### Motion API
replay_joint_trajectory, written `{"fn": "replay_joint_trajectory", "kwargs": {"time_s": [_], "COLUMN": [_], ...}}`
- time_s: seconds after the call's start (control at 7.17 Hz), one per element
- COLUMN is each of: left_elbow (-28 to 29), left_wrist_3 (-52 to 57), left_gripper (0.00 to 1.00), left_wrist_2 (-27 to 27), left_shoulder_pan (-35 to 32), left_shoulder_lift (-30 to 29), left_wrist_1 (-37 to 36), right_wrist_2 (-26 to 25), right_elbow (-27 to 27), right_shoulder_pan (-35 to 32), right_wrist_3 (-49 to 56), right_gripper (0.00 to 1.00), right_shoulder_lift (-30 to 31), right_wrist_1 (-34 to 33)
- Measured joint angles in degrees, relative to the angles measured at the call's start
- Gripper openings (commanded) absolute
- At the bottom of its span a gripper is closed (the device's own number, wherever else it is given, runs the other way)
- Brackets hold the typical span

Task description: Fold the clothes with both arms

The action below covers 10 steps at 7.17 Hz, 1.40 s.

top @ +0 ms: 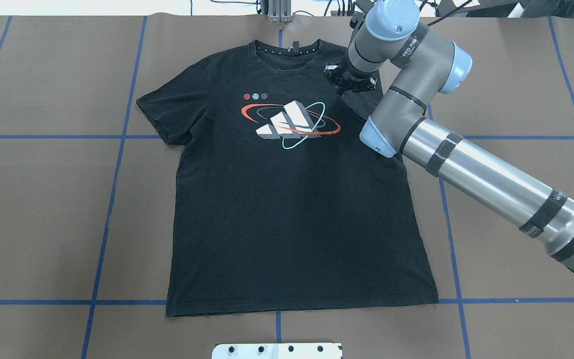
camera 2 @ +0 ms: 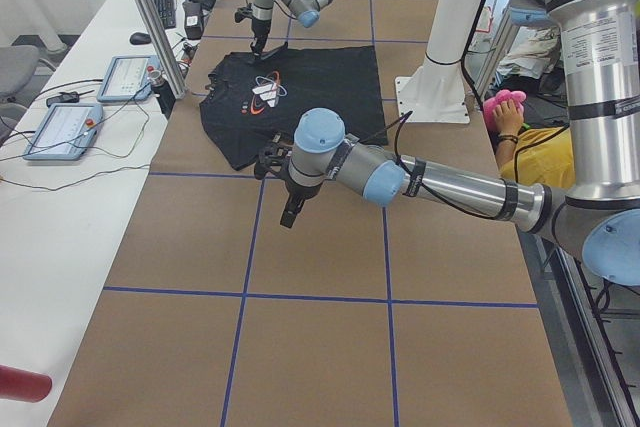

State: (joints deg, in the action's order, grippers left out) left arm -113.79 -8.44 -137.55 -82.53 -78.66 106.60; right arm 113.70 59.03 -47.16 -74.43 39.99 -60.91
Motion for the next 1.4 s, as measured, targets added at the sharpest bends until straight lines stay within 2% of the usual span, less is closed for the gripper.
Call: {"fn": "replay_joint_trajectory", "kwargs": {"time_s": [0.14, 0.28, 0.42, 0.7, 0.98, 1.12, 1.4], "left_elbow": [-0.05, -0.08, -0.06, 0.48, 2.16, 3.98, 10.65], "left_wrist_3": [0.00, 0.00, 0.00, -1.08, -10.82, -15.42, -23.62], "left_gripper": [0.99, 0.99, 0.99, 0.99, 0.96, 0.97, 0.97], "left_wrist_2": [0.00, 0.00, -0.08, -1.99, -2.57, -2.49, -0.01], "left_shoulder_pan": [0.00, 0.00, 0.00, 0.72, 4.42, 8.17, 16.22], "left_shoulder_lift": [0.00, -0.02, -0.08, -1.31, -7.26, -12.28, -23.20], "left_wrist_1": [0.01, 0.01, 0.01, 0.91, 2.70, 3.04, 3.11], "right_wrist_2": [-0.19, -0.79, -1.48, -2.03, -1.13, 1.11, 5.98], "right_elbow": [-0.78, -1.16, -1.37, -1.86, -0.90, 1.80, 14.14], "right_shoulder_pan": [0.20, 0.59, 0.97, 1.48, 1.46, 1.23, 0.94], "right_wrist_3": [-0.01, -0.19, -0.55, -0.86, -1.04, -1.15, -1.24], "right_gripper": [0.00, 0.33, 0.99, 1.00, 1.00, 1.00, 1.00], "right_shoulder_lift": [-0.48, -0.73, -0.85, -1.09, -1.45, -0.86, 6.09], "right_wrist_1": [0.00, 0.00, -0.02, -0.04, -0.17, -1.41, -6.77]}}
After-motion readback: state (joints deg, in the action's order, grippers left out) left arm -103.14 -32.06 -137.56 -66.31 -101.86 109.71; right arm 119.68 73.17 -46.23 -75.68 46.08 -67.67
